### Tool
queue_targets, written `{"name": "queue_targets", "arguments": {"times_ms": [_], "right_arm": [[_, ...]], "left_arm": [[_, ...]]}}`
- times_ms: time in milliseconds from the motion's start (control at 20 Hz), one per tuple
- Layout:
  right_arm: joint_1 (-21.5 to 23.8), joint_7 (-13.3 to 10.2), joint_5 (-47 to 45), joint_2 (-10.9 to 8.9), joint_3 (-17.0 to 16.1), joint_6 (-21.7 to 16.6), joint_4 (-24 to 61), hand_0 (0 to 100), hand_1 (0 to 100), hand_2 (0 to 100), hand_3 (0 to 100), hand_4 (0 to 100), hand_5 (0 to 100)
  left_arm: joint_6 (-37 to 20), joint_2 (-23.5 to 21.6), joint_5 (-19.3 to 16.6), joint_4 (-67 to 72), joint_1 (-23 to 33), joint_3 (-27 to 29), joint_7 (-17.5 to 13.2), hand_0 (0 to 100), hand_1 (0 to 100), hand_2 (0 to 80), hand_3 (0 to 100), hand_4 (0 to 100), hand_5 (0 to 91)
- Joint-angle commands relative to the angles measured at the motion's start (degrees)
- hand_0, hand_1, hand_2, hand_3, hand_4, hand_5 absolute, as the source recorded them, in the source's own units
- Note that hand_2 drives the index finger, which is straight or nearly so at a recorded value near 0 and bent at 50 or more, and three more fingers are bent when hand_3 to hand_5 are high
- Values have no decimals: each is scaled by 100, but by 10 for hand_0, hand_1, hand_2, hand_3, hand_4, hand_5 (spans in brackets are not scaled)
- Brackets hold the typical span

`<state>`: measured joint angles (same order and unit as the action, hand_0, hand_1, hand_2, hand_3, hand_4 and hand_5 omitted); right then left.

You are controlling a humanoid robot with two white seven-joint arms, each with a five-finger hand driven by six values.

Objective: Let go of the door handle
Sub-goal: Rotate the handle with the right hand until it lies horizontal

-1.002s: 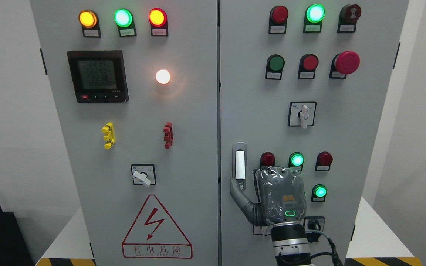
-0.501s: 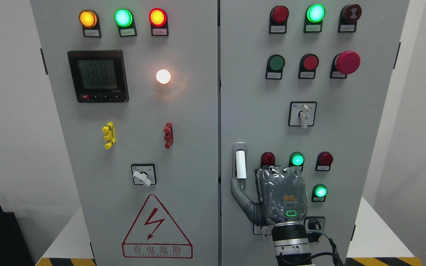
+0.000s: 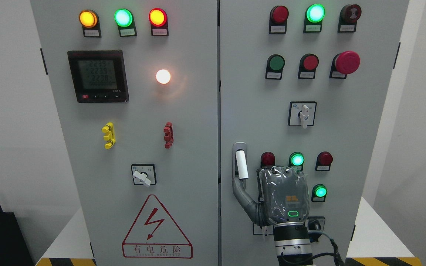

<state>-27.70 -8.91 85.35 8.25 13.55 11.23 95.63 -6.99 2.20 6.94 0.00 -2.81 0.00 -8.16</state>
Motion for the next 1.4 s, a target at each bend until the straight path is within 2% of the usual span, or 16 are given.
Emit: {"name": "queue_targets", "arguments": {"times_ms": [0,1353], "right_arm": [[1,3,-1,1,-54,-6,9,415,109,991,1000,1000,971],[27,-41,-115,1,-177,2,88,423,124,989,1000,1000,972]], "left_arm": [[4,0,0,97,0,62,-1,120,389,0,0,0,0],[-4,0,0,97,0,62,-1,120,389,0,0,0,0]]}}
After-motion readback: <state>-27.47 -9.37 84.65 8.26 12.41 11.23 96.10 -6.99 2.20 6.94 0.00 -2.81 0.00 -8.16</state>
